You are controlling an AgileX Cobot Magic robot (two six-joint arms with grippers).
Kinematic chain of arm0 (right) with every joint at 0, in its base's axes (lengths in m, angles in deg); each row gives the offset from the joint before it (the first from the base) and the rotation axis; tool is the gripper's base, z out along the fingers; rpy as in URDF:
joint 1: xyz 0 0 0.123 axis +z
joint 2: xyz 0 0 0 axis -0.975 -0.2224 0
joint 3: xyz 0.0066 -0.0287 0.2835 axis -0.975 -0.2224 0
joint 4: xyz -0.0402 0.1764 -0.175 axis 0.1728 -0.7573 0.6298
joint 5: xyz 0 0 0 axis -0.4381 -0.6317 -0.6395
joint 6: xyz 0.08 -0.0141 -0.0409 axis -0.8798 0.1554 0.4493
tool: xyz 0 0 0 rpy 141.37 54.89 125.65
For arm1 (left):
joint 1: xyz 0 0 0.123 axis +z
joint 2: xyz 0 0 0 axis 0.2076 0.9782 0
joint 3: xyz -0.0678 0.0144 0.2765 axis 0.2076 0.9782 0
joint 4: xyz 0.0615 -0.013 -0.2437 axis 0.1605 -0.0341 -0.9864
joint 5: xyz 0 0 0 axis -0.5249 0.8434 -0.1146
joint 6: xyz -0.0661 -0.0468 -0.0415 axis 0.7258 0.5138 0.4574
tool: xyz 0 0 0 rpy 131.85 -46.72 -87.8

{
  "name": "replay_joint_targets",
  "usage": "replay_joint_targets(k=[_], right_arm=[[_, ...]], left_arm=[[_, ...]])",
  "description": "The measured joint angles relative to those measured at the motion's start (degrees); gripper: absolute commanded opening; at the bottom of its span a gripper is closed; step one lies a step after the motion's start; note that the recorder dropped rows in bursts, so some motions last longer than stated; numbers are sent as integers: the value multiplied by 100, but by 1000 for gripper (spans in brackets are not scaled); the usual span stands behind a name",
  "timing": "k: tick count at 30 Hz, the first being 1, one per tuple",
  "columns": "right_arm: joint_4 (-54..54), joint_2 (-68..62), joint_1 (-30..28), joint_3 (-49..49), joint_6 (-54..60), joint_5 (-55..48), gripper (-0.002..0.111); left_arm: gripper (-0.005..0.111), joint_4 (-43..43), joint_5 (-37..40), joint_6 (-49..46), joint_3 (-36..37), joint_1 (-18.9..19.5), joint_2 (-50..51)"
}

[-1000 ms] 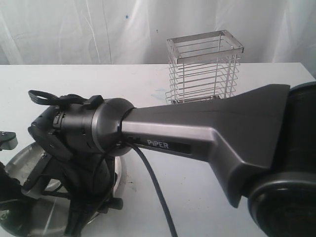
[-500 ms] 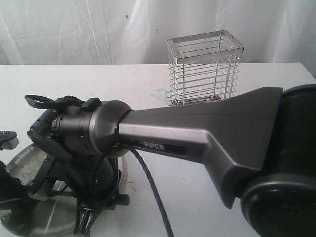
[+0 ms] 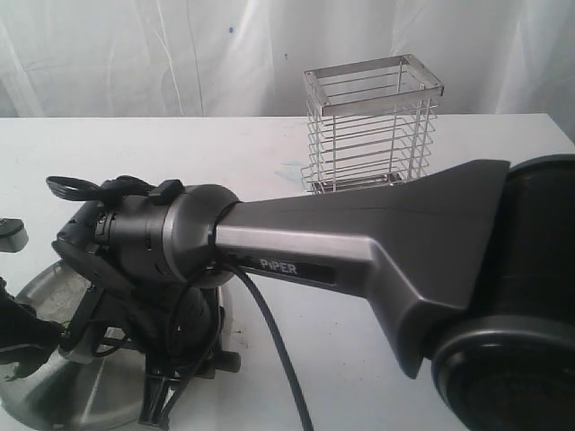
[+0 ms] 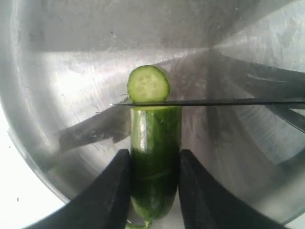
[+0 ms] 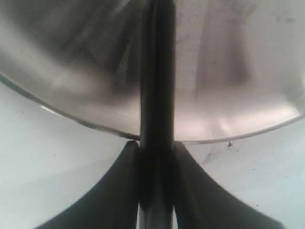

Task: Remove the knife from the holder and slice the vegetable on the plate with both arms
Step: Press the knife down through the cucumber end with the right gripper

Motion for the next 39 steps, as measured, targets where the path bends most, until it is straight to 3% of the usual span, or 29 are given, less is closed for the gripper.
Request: replay_joint_targets(k=[10,20,27,39], right_arm=[[-832,-22,0,0,24,-44,0],[-614,-22,0,0,-39,-48,0],[-1572,-36,-34,-9,84,-58,0],[-2166,-174,-44,-13,327,-81,0]], left_arm=[[25,93,63,0,0,0,0],[25,118,39,0,0,0,0],[25,121,34,10,0,0,0],[25,409,436,236,102,0,-2]])
